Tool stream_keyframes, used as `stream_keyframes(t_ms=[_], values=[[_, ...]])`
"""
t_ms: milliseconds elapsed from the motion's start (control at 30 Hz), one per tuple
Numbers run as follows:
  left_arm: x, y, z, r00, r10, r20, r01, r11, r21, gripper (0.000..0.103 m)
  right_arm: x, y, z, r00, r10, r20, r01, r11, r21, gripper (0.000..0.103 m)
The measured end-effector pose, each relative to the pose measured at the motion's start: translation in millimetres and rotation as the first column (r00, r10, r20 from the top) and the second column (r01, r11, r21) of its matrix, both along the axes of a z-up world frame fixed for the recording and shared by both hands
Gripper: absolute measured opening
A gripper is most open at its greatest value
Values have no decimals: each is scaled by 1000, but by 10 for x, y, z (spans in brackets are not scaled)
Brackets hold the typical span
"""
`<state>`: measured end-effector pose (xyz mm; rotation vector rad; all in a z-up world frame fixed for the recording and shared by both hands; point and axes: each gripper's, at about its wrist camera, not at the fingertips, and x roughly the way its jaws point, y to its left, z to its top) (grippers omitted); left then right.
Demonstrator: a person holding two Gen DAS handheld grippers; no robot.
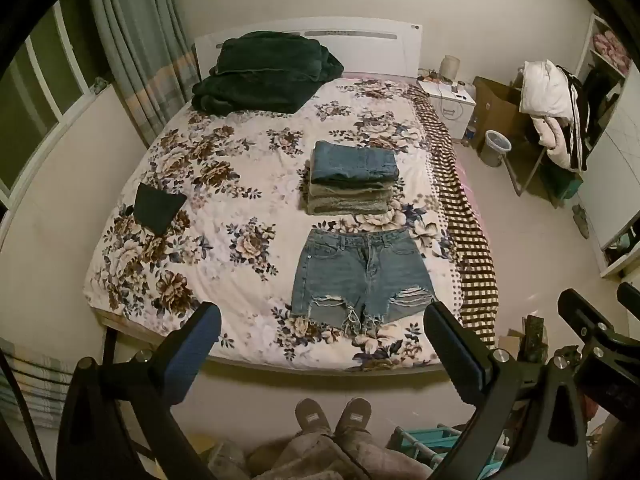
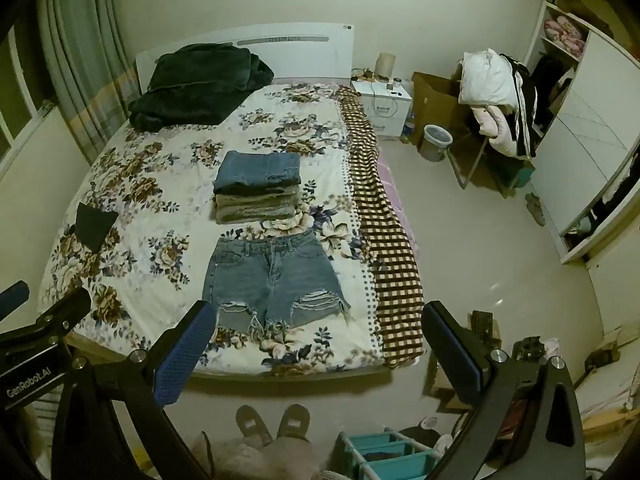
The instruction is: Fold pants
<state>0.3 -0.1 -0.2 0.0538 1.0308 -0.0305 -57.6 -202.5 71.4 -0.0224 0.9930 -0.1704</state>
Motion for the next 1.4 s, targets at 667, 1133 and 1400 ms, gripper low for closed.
stream_keyframes(t_ms=[667,1133,1400], values=[[1,1,-5,1000,-1,2,1,1000,-8,103,18,-19,-3,1000,1,-8,-1,1000,4,103],[8,7,-14,1000,3,8,-3,1000,-6,103,-15,48,27,1000,0,-7,0,1000,11,103],[3,3,-12,1000,2,11,-2,1000,-6,103,9,65,68,1000,-1,-7,1,1000,18,103]])
